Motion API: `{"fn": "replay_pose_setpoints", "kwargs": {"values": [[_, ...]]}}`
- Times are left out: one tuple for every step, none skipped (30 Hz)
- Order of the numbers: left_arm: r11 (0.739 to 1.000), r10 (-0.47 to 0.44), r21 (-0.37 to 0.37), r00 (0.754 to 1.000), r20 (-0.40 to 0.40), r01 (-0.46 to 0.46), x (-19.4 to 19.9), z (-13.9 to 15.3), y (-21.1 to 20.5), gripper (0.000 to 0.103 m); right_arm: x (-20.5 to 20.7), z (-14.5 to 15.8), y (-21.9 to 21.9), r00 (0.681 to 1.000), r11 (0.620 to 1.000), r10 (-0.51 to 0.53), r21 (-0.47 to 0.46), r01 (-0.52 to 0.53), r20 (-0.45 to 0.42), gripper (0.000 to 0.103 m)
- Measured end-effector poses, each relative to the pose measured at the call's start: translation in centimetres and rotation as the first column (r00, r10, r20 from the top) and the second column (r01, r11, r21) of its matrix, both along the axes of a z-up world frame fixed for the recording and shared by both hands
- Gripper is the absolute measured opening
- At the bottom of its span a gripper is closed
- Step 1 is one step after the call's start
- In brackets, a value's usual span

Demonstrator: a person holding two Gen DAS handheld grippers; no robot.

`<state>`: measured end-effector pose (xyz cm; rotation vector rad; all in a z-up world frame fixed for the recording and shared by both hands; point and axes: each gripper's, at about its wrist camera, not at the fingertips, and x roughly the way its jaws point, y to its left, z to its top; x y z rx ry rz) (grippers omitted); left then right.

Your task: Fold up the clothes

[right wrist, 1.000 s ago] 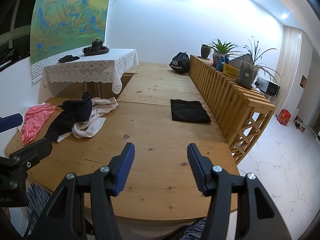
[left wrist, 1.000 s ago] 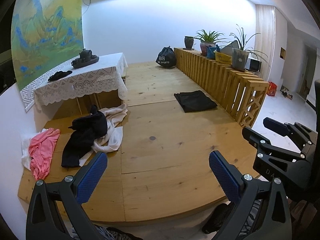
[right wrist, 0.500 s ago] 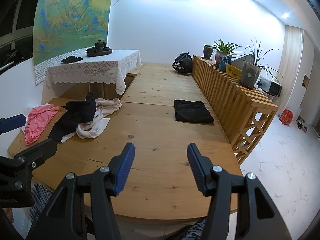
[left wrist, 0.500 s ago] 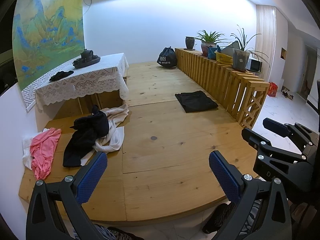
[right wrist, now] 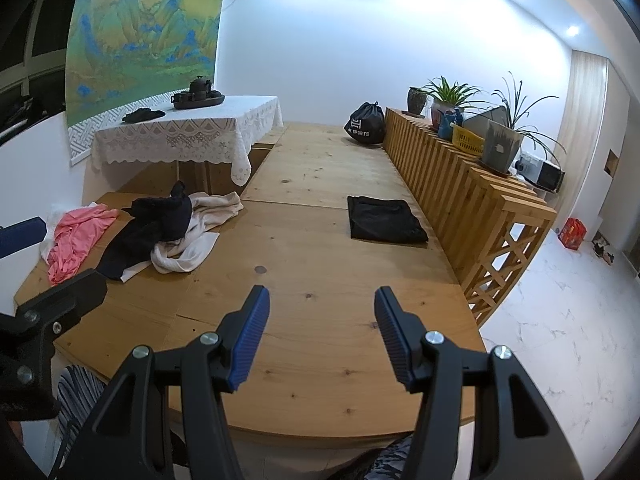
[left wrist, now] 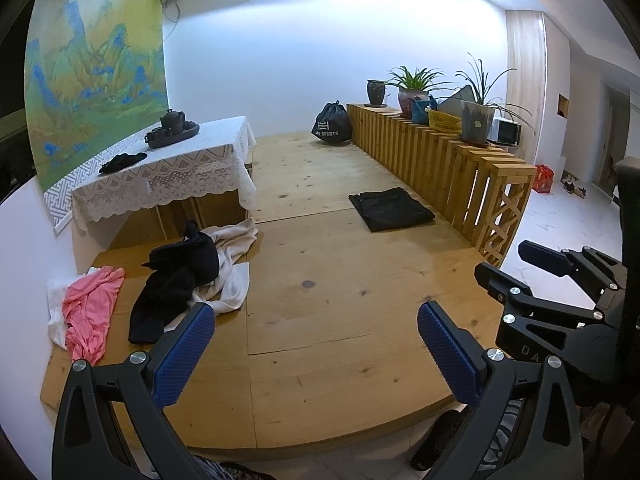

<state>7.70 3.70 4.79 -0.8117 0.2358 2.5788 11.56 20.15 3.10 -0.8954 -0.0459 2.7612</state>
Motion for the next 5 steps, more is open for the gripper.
{"fn": "replay_pose_setpoints", "kwargs": {"values": [[1.000,-0.003,0.000,1.000,0.000,0.003,0.00,-0.05,0.04,0.102,-0.02,-0.01,0.02,1.000,1.000,-0.001,0.002,0.001,0.001,0.054],[1.000,-0.007,0.000,1.000,0.001,0.007,0.03,-0.10,0.11,0.102,-0.03,-0.03,0.04,1.000,1.000,-0.002,0.003,0.002,0.003,0.054],[1.000,-0.009,0.000,1.000,0.004,0.009,0.06,-0.14,0.19,0.102,0.06,-0.07,0.15,1.000,1.000,-0.001,0.001,0.001,0.002,0.054],[1.000,-0.008,0.001,1.000,0.006,0.008,0.05,-0.17,0.25,0.102,0.08,-0.09,0.19,1.000,1.000,0.000,-0.003,0.000,0.002,0.054],[1.000,-0.004,0.002,1.000,0.008,0.004,0.02,-0.18,0.24,0.102,0.08,-0.10,0.25,1.000,1.000,0.001,-0.005,-0.001,0.003,0.054]]}}
